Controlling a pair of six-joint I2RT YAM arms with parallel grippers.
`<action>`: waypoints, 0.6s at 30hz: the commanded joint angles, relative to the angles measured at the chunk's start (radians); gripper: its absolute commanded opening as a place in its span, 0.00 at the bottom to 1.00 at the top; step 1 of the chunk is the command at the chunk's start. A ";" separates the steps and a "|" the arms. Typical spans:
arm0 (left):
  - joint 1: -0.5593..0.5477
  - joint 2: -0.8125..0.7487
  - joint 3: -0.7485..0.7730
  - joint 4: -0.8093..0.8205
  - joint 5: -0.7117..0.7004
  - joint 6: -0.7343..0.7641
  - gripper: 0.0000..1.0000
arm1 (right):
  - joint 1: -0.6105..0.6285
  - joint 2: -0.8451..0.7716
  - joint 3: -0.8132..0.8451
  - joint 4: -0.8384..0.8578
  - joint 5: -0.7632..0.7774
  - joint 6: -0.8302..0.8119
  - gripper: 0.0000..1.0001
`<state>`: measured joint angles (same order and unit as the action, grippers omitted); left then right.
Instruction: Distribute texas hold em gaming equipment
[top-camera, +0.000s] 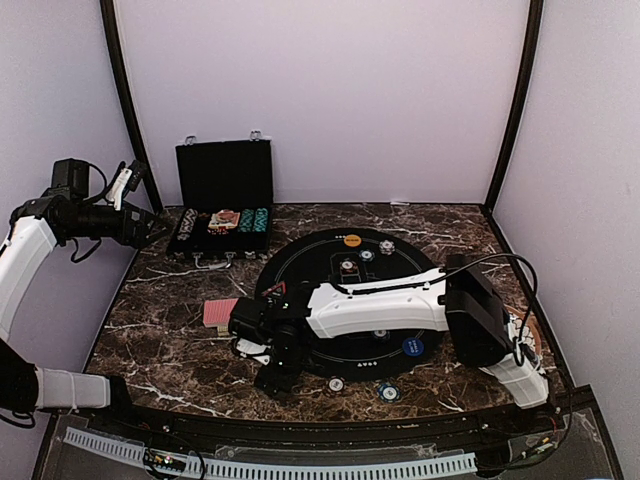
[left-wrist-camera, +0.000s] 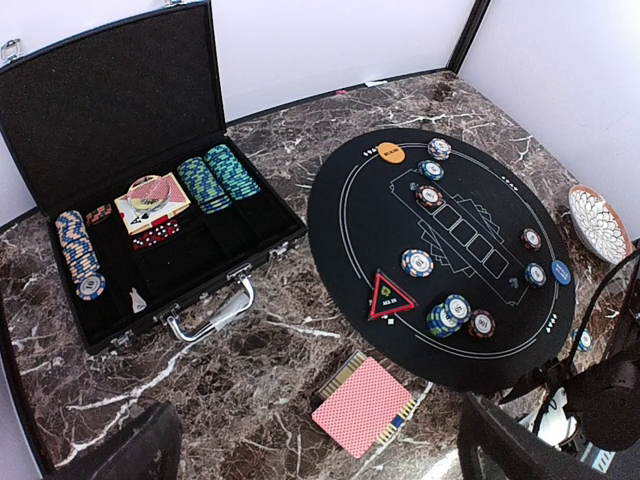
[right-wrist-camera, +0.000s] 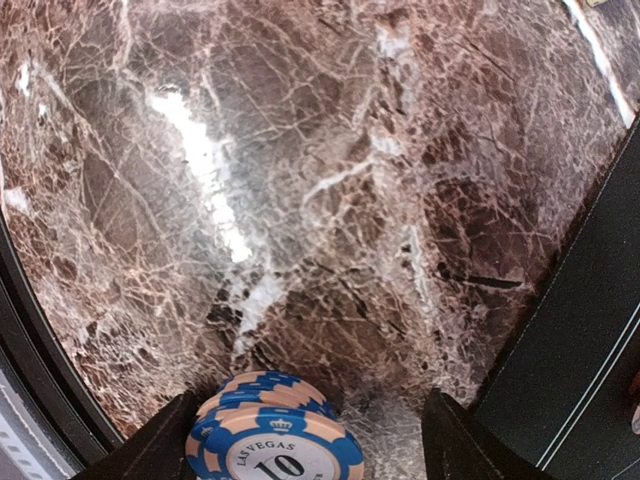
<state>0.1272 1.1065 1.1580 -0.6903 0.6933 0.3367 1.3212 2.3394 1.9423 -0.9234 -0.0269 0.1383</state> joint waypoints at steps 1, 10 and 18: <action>0.006 -0.011 0.028 -0.017 0.018 0.002 0.99 | 0.008 0.000 -0.003 -0.006 -0.015 0.003 0.74; 0.006 -0.013 0.028 -0.017 0.020 0.002 0.99 | 0.025 0.001 0.038 -0.028 -0.013 0.006 0.68; 0.005 -0.015 0.026 -0.018 0.020 0.004 0.99 | 0.029 0.000 0.053 -0.041 -0.011 0.008 0.68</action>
<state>0.1272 1.1065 1.1591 -0.6903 0.6945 0.3367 1.3422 2.3398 1.9678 -0.9470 -0.0307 0.1398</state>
